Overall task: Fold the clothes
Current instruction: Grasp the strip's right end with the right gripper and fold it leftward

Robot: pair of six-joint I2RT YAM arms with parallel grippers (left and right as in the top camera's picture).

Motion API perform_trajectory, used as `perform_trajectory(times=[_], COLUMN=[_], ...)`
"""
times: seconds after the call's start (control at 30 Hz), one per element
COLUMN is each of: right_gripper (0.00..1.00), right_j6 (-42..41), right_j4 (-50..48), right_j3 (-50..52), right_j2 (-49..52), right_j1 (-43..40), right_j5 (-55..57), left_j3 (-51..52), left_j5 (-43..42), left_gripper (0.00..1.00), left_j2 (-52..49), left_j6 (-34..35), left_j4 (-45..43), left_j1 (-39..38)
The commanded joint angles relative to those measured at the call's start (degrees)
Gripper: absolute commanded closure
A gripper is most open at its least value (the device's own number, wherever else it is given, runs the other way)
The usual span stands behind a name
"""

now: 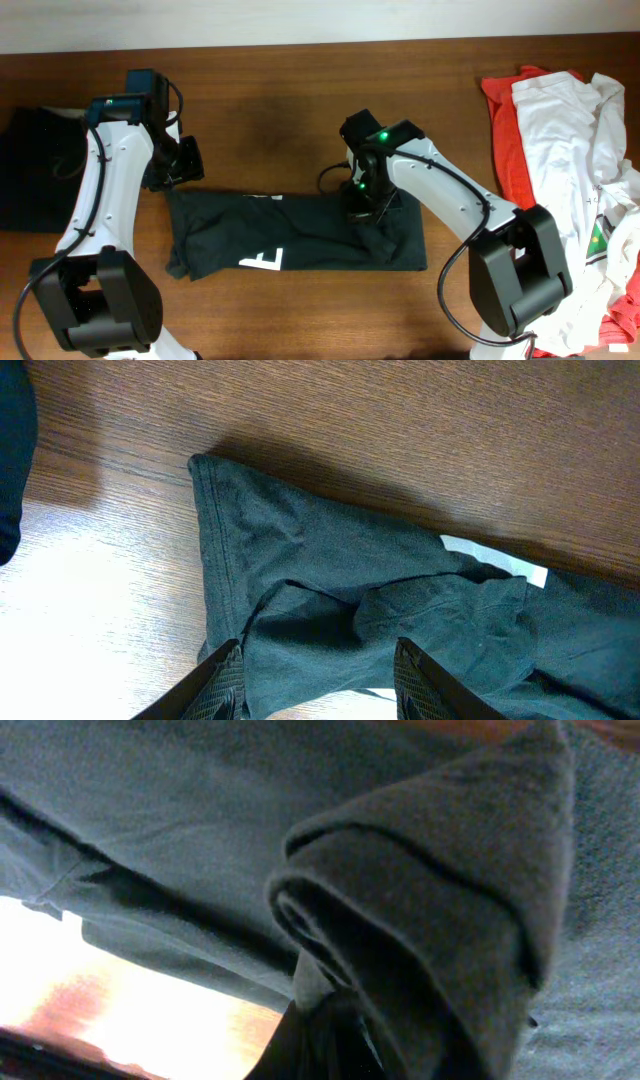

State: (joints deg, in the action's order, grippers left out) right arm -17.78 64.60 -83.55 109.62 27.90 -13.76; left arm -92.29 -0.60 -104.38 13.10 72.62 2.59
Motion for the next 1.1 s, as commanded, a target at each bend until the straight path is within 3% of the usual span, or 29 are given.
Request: perform_trajectory(times=[0.0, 0.03, 0.07, 0.2, 0.33, 0.4, 0.6, 0.8, 1.07], right_gripper=[0.84, 0.69, 0.64, 0.59, 0.61, 0.67, 0.67, 0.68, 0.68], right_j6=[-0.3, -0.3, -0.3, 3.5, 4.0, 2.7, -4.0, -3.5, -1.1], right_j4=[-0.2, -0.5, -1.1, -3.6, -3.1, -0.1, 7.6, 8.4, 3.5], right_j3=[-1.0, -1.0, -1.0, -1.0, -1.1, -1.8, -3.1, 1.4, 8.0], right_j2=[-0.4, -0.4, -0.4, -0.4, -0.4, -0.5, -0.8, -0.5, -0.5], right_j1=[1.7, 1.9, 2.1, 2.3, 1.2, -0.4, -6.4, -8.7, -3.4], right_j5=[-3.2, -4.3, -5.8, -12.7, -10.2, -4.6, 13.8, 14.0, 6.3], left_j3=[0.5, 0.5, 0.5, 0.5, 0.5, 0.5, 0.5, 0.5, 0.5], left_j5=[0.0, 0.0, 0.0, 0.0, 0.0, 0.0, 0.0, 0.0, 0.0], left_gripper=[0.52, 0.52, 0.52, 0.52, 0.52, 0.52, 0.52, 0.51, 0.51], left_j2=[-0.2, -0.2, -0.2, -0.2, -0.2, -0.2, -0.2, -0.2, -0.2], left_j6=[0.1, 0.1, 0.1, 0.1, 0.1, 0.1, 0.1, 0.1, 0.1], left_j4=[-0.2, -0.2, -0.2, -0.3, -0.1, 0.1, 0.1, 0.2, 0.3], left_j1=[-0.1, -0.1, -0.1, -0.1, -0.1, -0.1, -0.1, -0.1, -0.1])
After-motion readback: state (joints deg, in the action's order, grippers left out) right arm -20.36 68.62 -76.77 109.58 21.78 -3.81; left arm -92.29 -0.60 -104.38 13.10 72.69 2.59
